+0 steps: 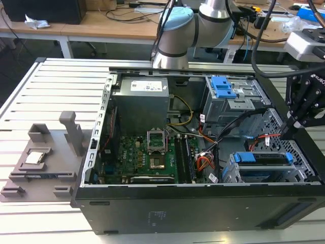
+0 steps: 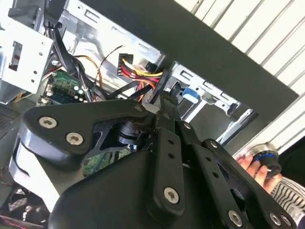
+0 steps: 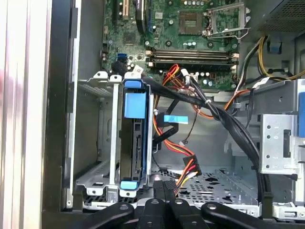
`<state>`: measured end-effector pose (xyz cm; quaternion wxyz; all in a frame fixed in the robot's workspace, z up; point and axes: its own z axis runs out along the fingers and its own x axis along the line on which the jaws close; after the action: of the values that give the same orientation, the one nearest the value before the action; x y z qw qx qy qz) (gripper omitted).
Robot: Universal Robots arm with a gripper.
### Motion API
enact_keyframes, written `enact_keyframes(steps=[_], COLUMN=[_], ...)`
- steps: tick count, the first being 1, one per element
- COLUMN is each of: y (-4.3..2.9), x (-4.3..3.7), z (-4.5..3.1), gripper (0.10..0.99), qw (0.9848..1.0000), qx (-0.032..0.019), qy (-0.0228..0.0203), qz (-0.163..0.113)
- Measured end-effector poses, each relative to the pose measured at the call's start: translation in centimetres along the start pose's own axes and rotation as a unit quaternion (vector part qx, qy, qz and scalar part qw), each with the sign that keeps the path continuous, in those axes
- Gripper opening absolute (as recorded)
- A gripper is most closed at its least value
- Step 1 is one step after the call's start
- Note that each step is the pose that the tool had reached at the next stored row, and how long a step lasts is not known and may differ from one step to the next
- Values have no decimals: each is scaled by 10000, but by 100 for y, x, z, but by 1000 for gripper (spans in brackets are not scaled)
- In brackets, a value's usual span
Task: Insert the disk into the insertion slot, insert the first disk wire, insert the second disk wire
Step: 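Insert the first disk wire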
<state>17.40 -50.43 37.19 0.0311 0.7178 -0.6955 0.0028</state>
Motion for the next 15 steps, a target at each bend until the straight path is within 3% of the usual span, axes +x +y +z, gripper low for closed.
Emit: enact_keyframes(steps=[5, 10, 11, 12, 15], y=[-19, -19, -19, -19, -19], x=[-6, -7, -7, -7, -7], z=[29, 29, 29, 29, 29], gripper=[106, 114, 169, 169, 361], qw=[9986, 9985, 9985, 9985, 9985], qx=[25, 26, 26, 26, 26], qy=[23, 26, 26, 26, 26], qz=[-534, -543, -543, -543, -544])
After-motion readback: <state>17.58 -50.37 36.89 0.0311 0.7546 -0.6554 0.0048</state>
